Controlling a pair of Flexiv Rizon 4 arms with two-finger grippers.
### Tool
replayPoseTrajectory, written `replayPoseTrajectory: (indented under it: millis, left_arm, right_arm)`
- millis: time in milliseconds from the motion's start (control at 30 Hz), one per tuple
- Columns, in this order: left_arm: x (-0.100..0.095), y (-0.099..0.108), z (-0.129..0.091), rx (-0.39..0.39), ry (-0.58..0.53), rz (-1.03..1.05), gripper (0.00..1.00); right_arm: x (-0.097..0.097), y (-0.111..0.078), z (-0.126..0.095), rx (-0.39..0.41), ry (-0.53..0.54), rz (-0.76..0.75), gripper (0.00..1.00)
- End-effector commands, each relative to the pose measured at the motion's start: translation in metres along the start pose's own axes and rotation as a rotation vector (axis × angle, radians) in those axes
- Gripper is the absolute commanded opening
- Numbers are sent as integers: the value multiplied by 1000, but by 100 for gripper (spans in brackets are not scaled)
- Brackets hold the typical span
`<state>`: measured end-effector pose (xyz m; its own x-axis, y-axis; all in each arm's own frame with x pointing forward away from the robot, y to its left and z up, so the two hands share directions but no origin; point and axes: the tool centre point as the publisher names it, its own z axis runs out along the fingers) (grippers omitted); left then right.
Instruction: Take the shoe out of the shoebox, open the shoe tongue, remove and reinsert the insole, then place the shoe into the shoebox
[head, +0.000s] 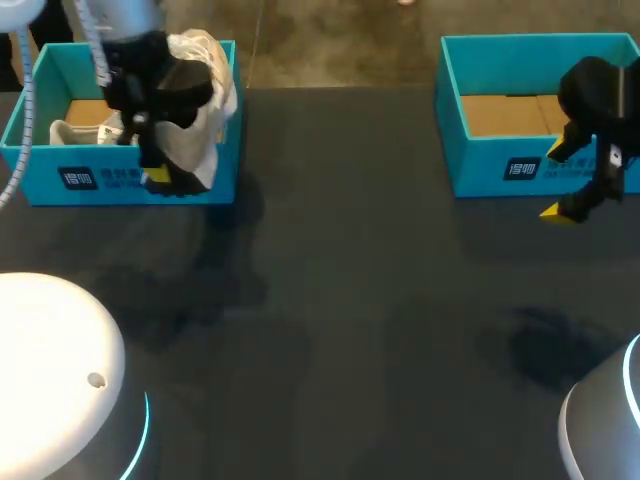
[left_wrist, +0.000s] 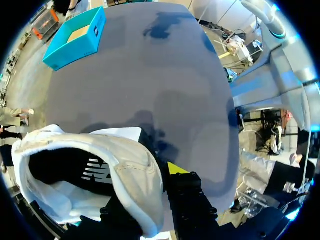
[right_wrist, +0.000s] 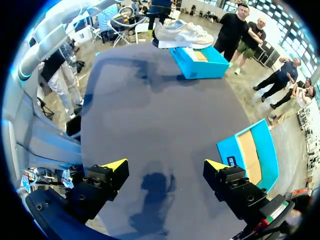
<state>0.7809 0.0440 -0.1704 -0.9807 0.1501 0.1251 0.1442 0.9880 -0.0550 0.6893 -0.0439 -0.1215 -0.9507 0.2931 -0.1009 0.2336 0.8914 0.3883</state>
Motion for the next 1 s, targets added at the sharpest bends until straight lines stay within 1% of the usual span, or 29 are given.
replayPoseTrajectory:
  millis: [33,167,233,267,300,367,467,633,700,800,1000]
  left_arm:
    - [-16,24,-2,-6,14,30,0]
    - [-33,47,-3,-58,16,23,0]
    - [-41,60,-5,-28,17,31,0]
    - [-45,66,-5,-45,10,28,0]
    - [-48,73,-6,-36,15,23,0]
    - [-58,87,-9,-49,7,-5,0]
    - [-71,106,-14,-43,10,-25,0]
    - [-92,133,-16,-50,32,-71,0]
    - [-99,142,-15,-66,40,-81,0]
    - [-111,156,-15,-51,48,-104,0]
    - [-123,172,-16,-69,67,-117,0]
  right_arm:
    - [-2,2,1,5,4,0,100]
    - [-2,2,1,5,4,0,100]
    - [-2,2,1,5,4,0,100]
    - [-2,2,1,5,4,0,100]
    - [-2,2,1,5,4,0,100]
    - [-2,2,1,5,4,0,100]
    - [-2,2,1,5,4,0,100]
    - [-2,2,1,5,4,0,100]
    - [-2,2,1,5,4,0,100]
    - [-2,2,1,5,4,0,100]
    - [-2,2,1,5,4,0,100]
